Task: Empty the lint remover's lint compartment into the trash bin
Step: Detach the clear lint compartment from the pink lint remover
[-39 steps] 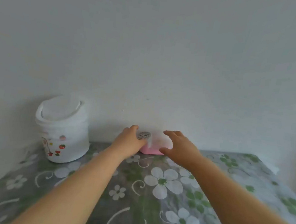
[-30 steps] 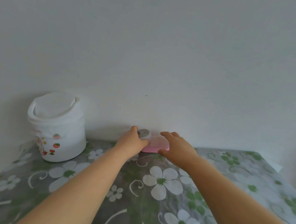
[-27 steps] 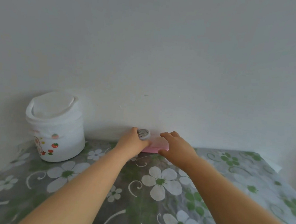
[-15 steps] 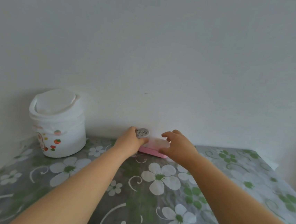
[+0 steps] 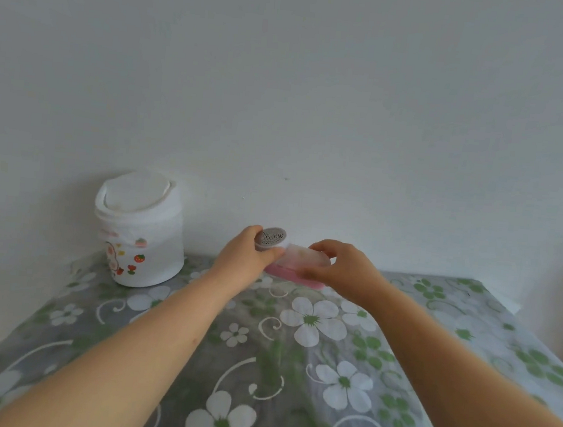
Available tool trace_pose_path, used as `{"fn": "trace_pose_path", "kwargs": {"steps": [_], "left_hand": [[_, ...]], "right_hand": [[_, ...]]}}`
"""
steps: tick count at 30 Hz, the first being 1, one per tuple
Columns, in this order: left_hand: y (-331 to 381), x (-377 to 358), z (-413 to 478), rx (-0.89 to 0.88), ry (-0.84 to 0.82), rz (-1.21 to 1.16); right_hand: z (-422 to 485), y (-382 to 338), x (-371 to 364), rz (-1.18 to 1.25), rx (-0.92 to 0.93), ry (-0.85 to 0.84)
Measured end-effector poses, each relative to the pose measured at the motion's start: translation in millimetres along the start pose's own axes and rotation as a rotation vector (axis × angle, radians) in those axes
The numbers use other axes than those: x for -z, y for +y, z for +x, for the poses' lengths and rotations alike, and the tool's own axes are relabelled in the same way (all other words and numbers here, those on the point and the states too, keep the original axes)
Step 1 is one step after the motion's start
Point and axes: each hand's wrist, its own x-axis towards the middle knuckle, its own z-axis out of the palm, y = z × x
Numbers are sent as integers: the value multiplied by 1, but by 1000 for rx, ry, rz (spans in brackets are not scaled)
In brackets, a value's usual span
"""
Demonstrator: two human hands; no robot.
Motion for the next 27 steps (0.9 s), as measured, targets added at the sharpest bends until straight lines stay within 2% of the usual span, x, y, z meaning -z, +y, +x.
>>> {"fn": "trace_pose_path", "kwargs": {"steps": [5,13,19,24,27], "left_hand": [[5,5,-14,-11,39,17],[17,16,-19,-40,3,-24],[17,23,-18,22,-35,-152],[12,26,-15,112,-46,-287],[9,19,-14,133,9,-241]], "right_hand": [[-15,-11,-2,37,12,30],[-23,-20,5,29,4,33],[-25,-21,9,32,-26,5],[-25,-17,12,168,-73,22],[-21,-11,13,394,-142,46]]}}
